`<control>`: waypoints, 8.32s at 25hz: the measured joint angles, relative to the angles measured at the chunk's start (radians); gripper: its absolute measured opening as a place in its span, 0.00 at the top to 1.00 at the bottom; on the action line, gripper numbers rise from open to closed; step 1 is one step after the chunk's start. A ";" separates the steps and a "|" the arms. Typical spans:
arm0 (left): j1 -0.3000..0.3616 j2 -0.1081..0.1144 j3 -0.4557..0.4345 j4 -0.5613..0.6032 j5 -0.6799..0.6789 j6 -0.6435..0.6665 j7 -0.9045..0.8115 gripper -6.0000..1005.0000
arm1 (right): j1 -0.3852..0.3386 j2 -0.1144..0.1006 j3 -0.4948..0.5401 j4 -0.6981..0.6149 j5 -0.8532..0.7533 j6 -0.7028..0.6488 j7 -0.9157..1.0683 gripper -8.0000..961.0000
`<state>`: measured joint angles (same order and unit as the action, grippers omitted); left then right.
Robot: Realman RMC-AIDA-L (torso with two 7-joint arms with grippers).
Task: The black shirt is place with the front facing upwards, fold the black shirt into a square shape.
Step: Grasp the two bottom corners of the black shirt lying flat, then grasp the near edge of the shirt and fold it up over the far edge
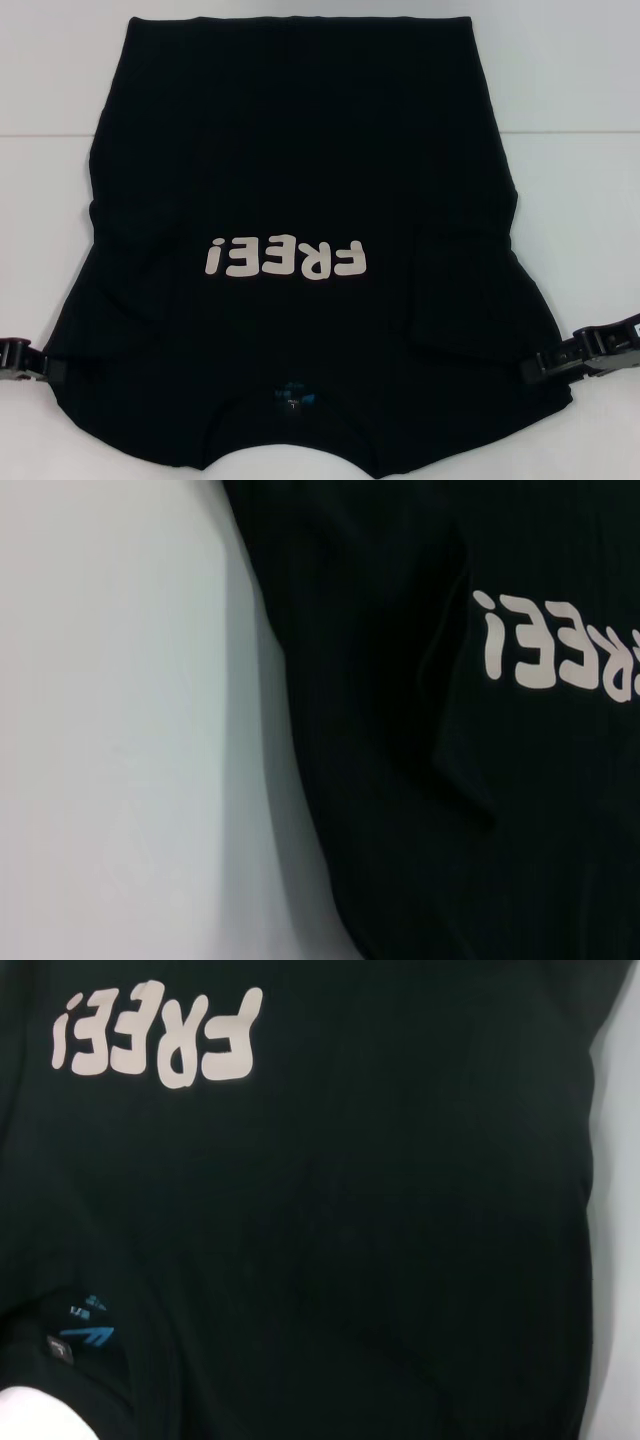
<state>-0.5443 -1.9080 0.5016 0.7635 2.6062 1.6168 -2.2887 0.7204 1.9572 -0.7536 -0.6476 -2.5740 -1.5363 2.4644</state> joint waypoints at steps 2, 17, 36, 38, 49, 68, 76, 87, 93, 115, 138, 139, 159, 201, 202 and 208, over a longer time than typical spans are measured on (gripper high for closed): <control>0.001 0.000 0.000 -0.001 0.000 0.000 0.000 0.97 | -0.001 -0.001 0.000 -0.003 0.000 0.000 0.000 0.21; 0.000 0.000 0.000 -0.001 0.000 0.000 0.000 0.97 | -0.011 -0.024 -0.001 -0.011 -0.043 0.011 -0.008 0.21; -0.003 0.001 0.000 -0.001 0.000 0.000 0.000 0.97 | 0.003 -0.012 -0.006 -0.004 -0.045 0.003 -0.020 0.21; -0.003 0.002 0.000 -0.001 0.000 0.000 0.000 0.97 | 0.003 -0.010 -0.006 -0.004 -0.045 0.002 -0.021 0.21; -0.002 0.002 0.000 -0.001 0.000 0.000 0.000 0.97 | 0.016 -0.002 -0.012 -0.002 -0.044 -0.010 -0.028 0.21; 0.000 0.001 0.000 -0.001 0.000 -0.003 0.001 0.97 | 0.045 0.016 -0.032 0.023 -0.033 -0.017 -0.040 0.21; -0.002 0.001 0.000 -0.001 0.000 -0.003 0.002 0.97 | 0.053 0.022 -0.024 0.027 -0.026 -0.028 -0.053 0.21; -0.003 0.001 0.000 -0.001 0.000 -0.003 0.002 0.97 | 0.066 0.038 -0.033 0.029 -0.032 -0.011 -0.067 0.27; -0.003 0.001 0.000 -0.001 0.000 -0.003 0.007 0.97 | 0.069 0.040 -0.046 0.029 -0.036 -0.006 -0.061 0.58; -0.041 0.063 0.023 -0.123 0.009 0.173 0.064 0.97 | 0.058 -0.013 -0.044 0.023 -0.036 -0.180 -0.155 0.92; -0.112 0.051 -0.129 -0.149 0.018 0.241 0.124 0.97 | 0.000 -0.043 0.337 0.036 -0.078 -0.321 -0.335 0.91; -0.117 0.050 -0.162 -0.150 0.002 0.209 0.110 0.97 | -0.002 -0.050 0.399 0.036 -0.072 -0.313 -0.333 0.91; -0.112 -0.101 -0.298 -0.225 -0.559 -0.391 0.258 0.97 | -0.030 0.054 0.530 0.126 0.394 0.321 -0.511 0.91; -0.193 -0.189 -0.165 -0.254 -0.704 -0.838 0.462 0.89 | 0.097 0.113 0.309 0.175 0.415 0.795 -0.661 0.77; -0.189 -0.187 -0.164 -0.254 -0.704 -0.834 0.459 0.88 | 0.093 0.111 0.308 0.174 0.428 0.794 -0.661 0.73; -0.159 -0.153 -0.160 -0.266 -0.698 -0.732 0.424 0.52 | 0.058 0.079 0.308 0.172 0.506 0.682 -0.657 0.47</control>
<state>-0.7035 -2.0607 0.3415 0.4976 1.9086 0.8851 -1.8642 0.7782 2.0361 -0.4454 -0.4753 -2.0683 -0.8540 1.8071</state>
